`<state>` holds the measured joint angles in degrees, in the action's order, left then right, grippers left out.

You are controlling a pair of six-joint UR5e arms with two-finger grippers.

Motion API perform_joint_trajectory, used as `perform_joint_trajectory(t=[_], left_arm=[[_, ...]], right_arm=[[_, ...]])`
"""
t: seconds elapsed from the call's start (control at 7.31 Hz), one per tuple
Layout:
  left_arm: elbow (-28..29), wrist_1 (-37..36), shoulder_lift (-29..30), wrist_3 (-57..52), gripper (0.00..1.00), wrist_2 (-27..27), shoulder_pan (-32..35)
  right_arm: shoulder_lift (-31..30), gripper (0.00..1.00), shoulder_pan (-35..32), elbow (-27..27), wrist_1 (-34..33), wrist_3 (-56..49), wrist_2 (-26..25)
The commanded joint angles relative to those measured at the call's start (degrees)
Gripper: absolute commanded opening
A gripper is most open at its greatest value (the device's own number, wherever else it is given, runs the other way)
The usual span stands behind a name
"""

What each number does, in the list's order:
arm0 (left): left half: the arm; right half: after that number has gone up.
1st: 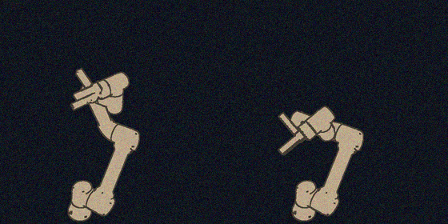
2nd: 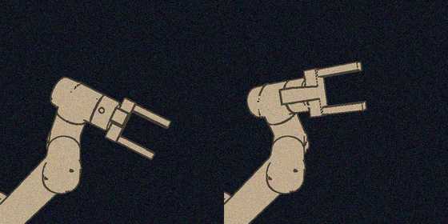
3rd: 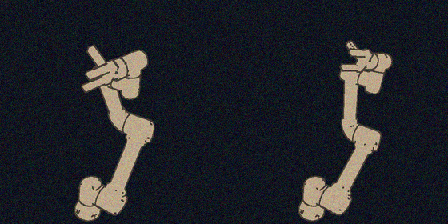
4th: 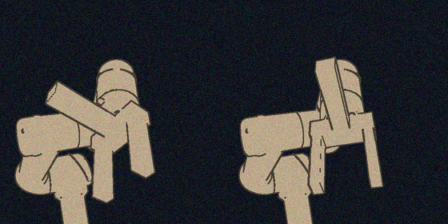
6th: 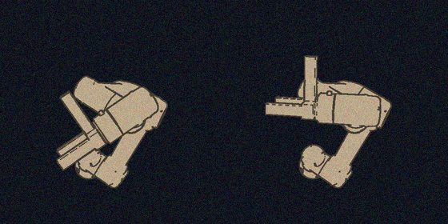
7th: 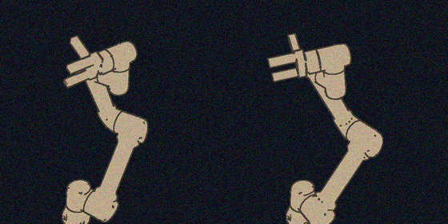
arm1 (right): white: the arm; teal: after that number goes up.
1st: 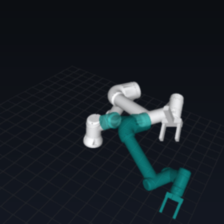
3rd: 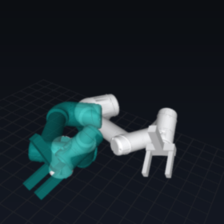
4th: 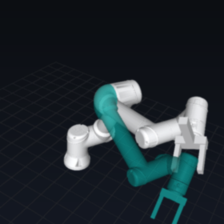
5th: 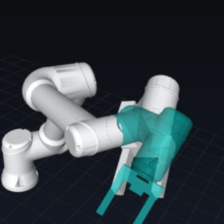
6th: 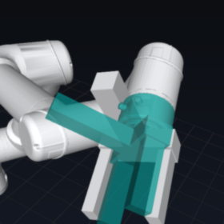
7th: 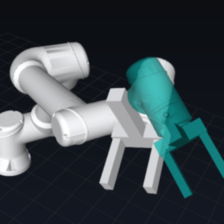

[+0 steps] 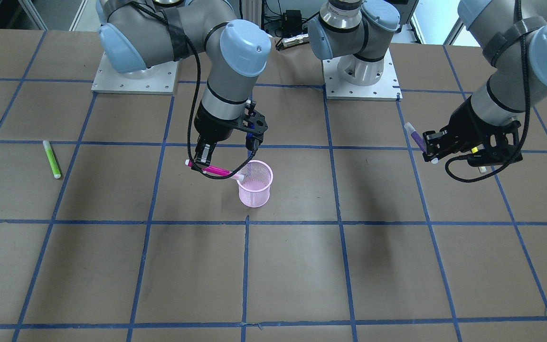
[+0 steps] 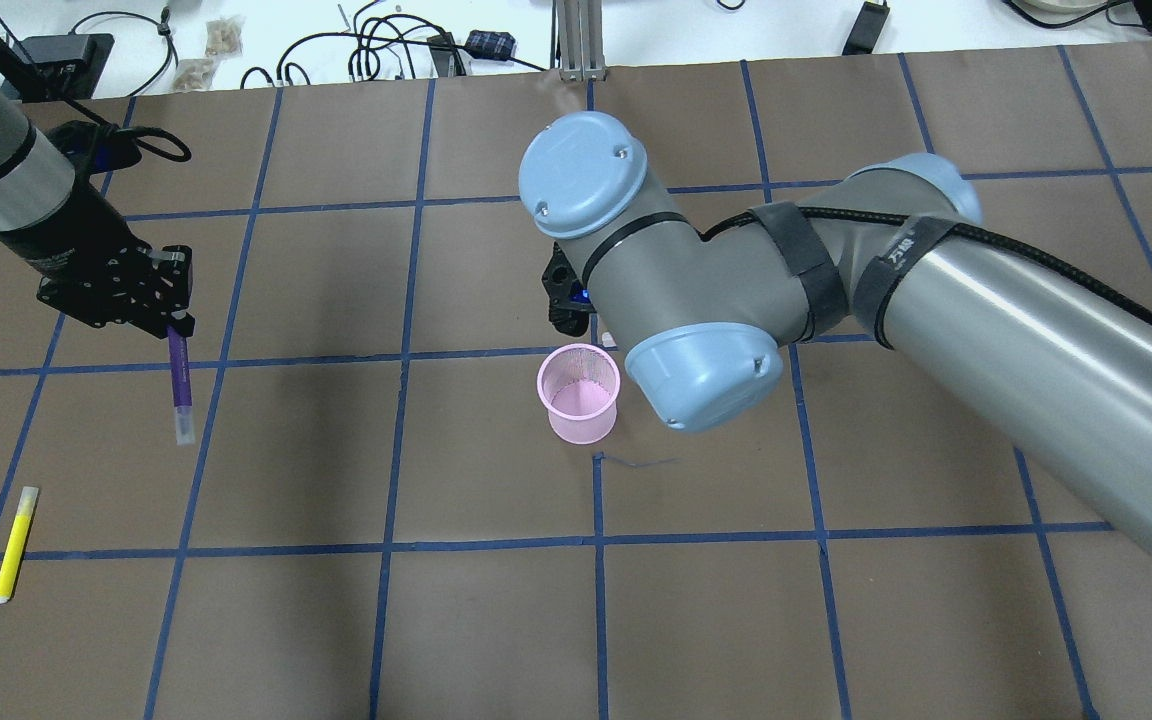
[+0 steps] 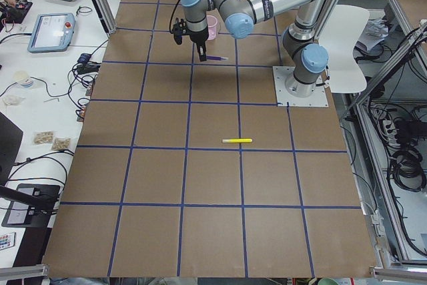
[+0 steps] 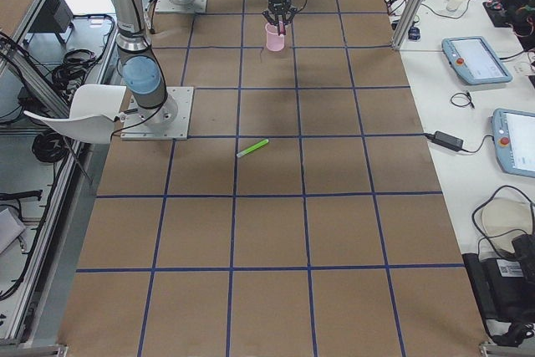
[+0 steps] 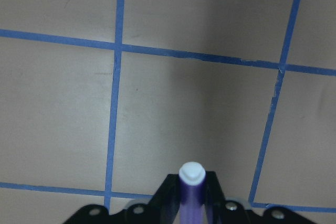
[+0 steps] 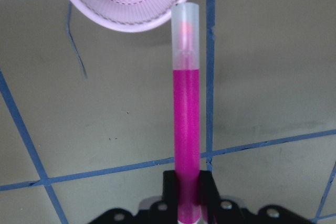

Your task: Insert purple and pink pens into pink cup

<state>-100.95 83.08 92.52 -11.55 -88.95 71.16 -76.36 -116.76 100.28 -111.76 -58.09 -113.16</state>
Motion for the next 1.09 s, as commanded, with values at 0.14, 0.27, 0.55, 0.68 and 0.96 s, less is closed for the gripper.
perform_joint_trajectory(t=[0.14,0.27,0.55,0.68,0.96], left_arm=[[0.0,-0.2,0.0,-0.1,0.0,-0.1,0.0],[0.0,-0.2,0.1,-0.1,0.0,-0.1,0.0],[0.1,-0.7,0.1,-0.1,0.0,0.0,0.0],[0.1,-0.7,0.2,-0.1,0.0,0.0,0.0],[0.1,-1.2,0.1,-0.9,0.0,-0.1,0.0]], right_arm=[[2.5,0.0,-4.9,-0.6,0.5,2.1,-4.1],[2.7,0.0,-5.1,-2.4,3.0,2.1,-4.1],[5.6,0.0,-6.7,-6.1,7.0,3.1,-5.5],[6.7,0.0,-6.8,-7.4,8.2,3.7,-5.9],[7.7,0.0,-6.8,-7.3,8.3,4.0,-7.2]])
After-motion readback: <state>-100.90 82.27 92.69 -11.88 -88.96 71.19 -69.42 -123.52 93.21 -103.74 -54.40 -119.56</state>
